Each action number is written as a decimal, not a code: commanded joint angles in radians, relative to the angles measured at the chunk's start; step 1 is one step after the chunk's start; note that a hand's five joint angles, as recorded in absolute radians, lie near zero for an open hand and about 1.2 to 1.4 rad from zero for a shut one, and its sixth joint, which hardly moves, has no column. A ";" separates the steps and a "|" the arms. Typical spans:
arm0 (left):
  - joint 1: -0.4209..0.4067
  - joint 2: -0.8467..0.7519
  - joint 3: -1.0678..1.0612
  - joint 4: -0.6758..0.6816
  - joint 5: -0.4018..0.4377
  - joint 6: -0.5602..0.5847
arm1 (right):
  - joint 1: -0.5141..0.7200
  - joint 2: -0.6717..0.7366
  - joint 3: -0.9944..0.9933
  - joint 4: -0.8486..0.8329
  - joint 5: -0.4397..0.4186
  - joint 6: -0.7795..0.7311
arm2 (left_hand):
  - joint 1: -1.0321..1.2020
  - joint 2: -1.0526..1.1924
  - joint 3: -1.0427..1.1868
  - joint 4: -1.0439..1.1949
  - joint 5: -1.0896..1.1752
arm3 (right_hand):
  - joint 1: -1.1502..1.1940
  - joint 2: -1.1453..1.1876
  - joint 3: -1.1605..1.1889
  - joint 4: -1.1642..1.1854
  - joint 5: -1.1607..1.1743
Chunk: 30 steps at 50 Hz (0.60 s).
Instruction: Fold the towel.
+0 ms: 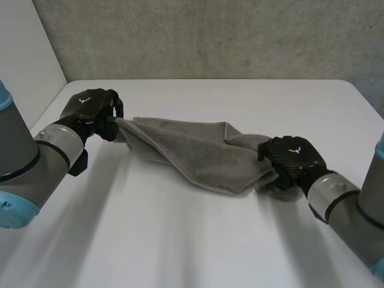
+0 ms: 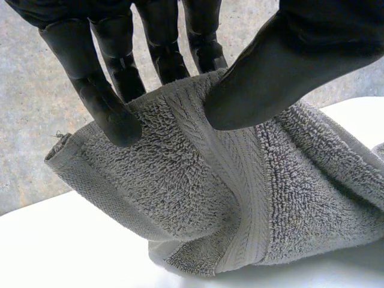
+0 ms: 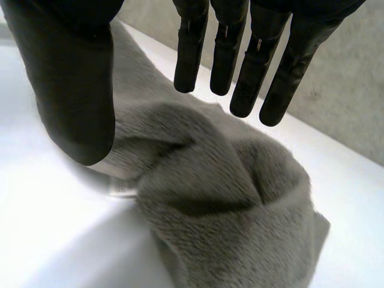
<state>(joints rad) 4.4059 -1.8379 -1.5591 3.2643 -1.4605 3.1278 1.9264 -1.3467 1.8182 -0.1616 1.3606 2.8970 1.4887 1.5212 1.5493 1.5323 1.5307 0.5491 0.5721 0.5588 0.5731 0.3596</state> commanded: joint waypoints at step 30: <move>0.000 -0.001 -0.004 0.000 0.000 0.000 | 0.043 0.150 -0.086 -0.015 -0.003 -0.008 | -0.092 -0.125 -0.153 -0.136 -0.309 | -0.341 -0.364 -0.350 -0.365 -0.326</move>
<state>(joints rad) 4.4056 -1.8380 -1.5625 3.2641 -1.4604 3.1278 1.9725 -1.2794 1.8400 -0.1227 1.3564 2.8886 1.4887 1.5212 1.5493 1.5321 1.5307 0.3215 0.3370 0.3217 0.3137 0.1041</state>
